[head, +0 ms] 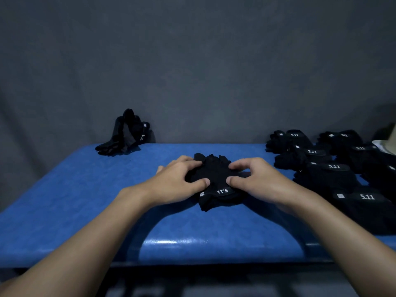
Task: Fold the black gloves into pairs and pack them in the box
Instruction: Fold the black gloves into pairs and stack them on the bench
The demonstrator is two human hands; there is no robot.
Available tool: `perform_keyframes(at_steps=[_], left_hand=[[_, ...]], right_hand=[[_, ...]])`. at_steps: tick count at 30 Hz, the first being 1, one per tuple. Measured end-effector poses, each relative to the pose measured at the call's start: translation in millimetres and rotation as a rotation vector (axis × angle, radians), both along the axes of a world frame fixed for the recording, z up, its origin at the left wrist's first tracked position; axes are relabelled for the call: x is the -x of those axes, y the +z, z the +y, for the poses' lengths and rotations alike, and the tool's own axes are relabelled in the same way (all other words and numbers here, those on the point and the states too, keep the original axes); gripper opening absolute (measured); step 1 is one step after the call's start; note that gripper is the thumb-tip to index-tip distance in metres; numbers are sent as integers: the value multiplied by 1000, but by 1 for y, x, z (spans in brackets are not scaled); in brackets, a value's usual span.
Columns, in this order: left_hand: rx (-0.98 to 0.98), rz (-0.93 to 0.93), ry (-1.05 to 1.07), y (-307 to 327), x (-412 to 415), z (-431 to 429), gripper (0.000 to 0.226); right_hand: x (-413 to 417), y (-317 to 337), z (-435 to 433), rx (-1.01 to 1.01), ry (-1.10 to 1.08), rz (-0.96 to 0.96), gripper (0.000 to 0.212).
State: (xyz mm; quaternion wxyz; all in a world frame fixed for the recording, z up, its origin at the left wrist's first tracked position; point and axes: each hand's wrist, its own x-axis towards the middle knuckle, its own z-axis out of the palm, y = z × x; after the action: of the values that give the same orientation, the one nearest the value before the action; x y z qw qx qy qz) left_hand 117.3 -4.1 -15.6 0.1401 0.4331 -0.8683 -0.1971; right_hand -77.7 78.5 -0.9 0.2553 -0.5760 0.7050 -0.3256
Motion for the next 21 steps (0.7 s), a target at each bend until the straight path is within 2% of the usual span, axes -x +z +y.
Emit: perform_keyframes(at_steps=[4, 7, 11, 14, 16, 21], left_hand=[[6, -13, 6, 1, 0, 1, 65], [-3, 15, 9, 1, -1, 1, 69], [-56, 111, -7, -2, -5, -3, 80], [-32, 96, -54, -2, -9, -1, 85], [32, 45, -92, 0, -11, 1, 88], [110, -175, -77, -2, -13, 0, 77]], right_hand=[[1, -1, -3, 236, 78, 58, 35], [0, -9, -4, 144, 179, 80, 47], [-1, -17, -5, 16, 208, 380, 59], [1, -14, -4, -37, 213, 455, 61], [1, -15, -4, -75, 226, 494, 62], [5, -17, -6, -122, 242, 496, 67]])
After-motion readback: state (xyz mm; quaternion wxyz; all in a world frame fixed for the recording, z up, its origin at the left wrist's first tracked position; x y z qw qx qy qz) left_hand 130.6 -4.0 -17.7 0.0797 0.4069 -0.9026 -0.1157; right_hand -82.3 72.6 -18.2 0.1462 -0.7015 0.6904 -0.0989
